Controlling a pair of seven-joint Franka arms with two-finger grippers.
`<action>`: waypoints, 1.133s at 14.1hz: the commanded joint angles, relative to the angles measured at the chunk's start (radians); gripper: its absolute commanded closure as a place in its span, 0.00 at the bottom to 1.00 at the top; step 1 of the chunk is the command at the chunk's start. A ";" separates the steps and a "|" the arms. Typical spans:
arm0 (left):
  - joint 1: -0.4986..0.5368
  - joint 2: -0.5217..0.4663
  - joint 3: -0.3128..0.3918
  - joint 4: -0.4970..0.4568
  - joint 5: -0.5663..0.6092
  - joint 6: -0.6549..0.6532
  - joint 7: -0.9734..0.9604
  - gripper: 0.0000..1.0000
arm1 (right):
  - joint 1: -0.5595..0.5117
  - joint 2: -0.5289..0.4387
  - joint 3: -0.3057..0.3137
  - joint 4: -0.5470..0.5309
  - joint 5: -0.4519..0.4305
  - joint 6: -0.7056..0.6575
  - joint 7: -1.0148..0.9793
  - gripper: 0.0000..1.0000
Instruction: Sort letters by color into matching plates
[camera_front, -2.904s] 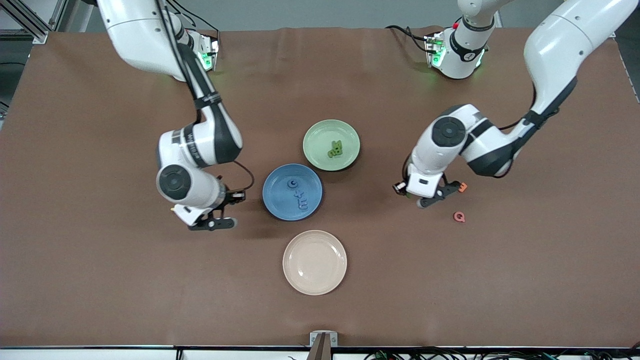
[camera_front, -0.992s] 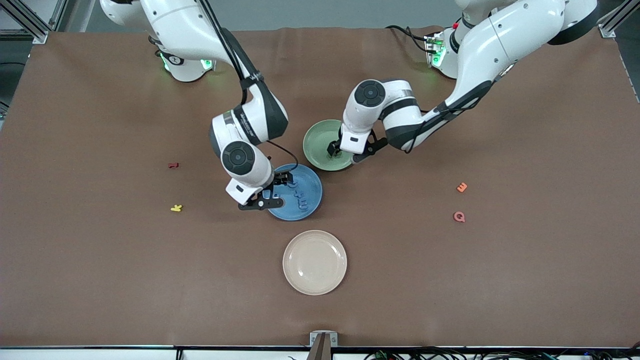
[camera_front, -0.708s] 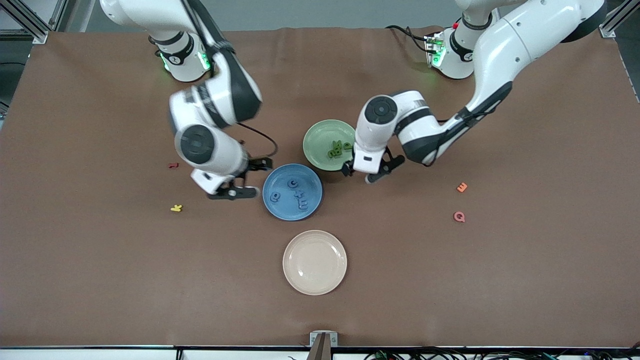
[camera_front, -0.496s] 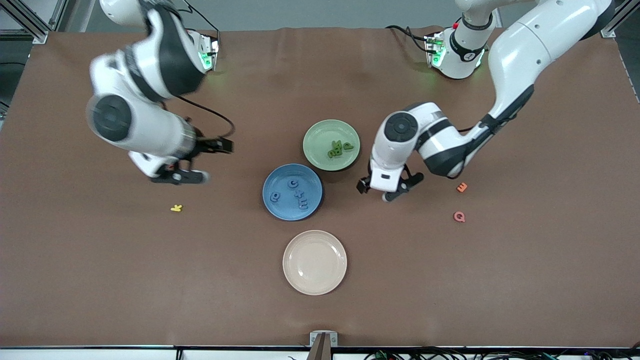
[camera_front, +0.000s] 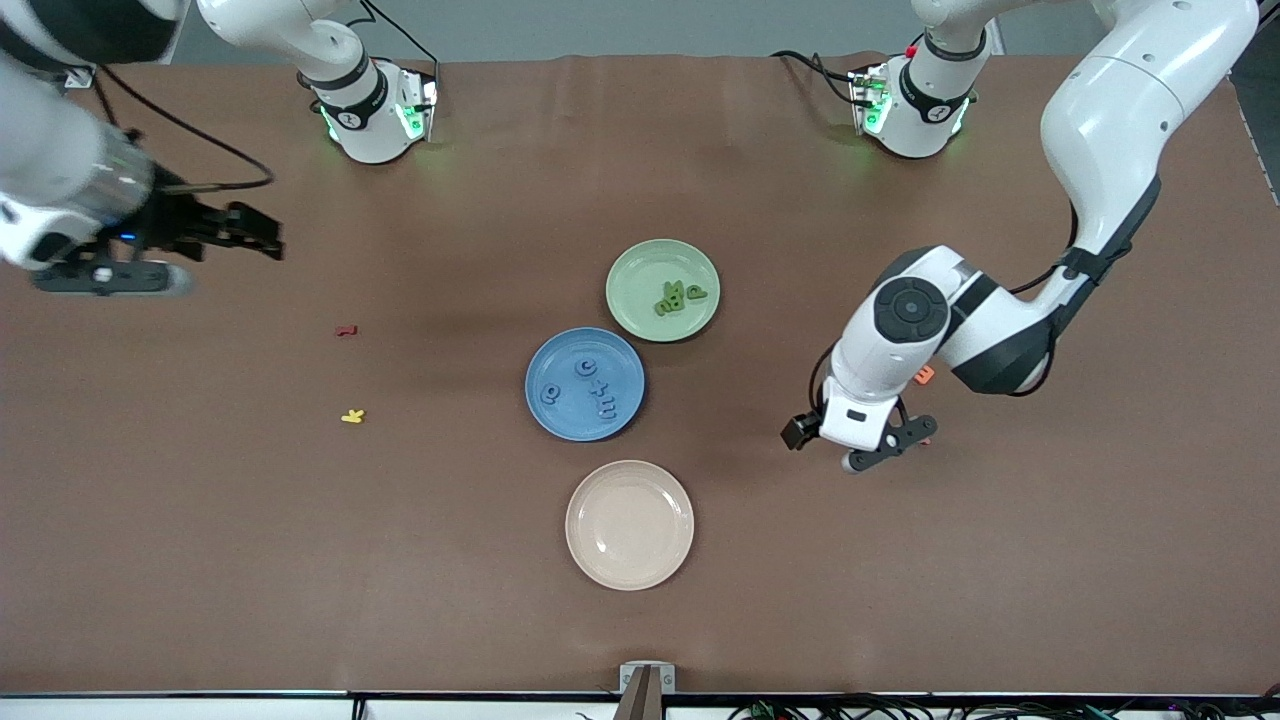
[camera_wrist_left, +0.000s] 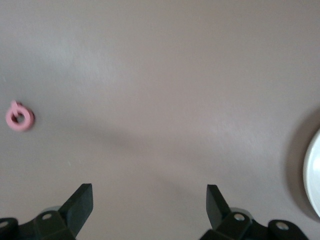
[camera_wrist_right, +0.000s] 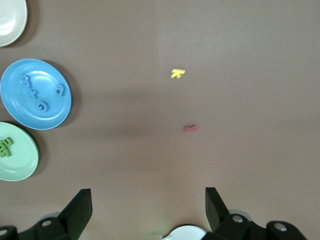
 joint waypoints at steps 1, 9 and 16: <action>0.006 -0.035 0.026 0.021 0.003 -0.021 0.081 0.00 | -0.075 0.005 0.014 0.039 -0.025 -0.012 -0.074 0.00; 0.014 -0.068 0.070 0.150 -0.018 -0.165 0.278 0.00 | -0.136 0.010 0.014 0.088 -0.086 -0.006 -0.174 0.00; -0.207 -0.300 0.476 0.156 -0.430 -0.165 0.648 0.00 | -0.136 0.014 0.015 0.170 -0.083 -0.009 -0.160 0.00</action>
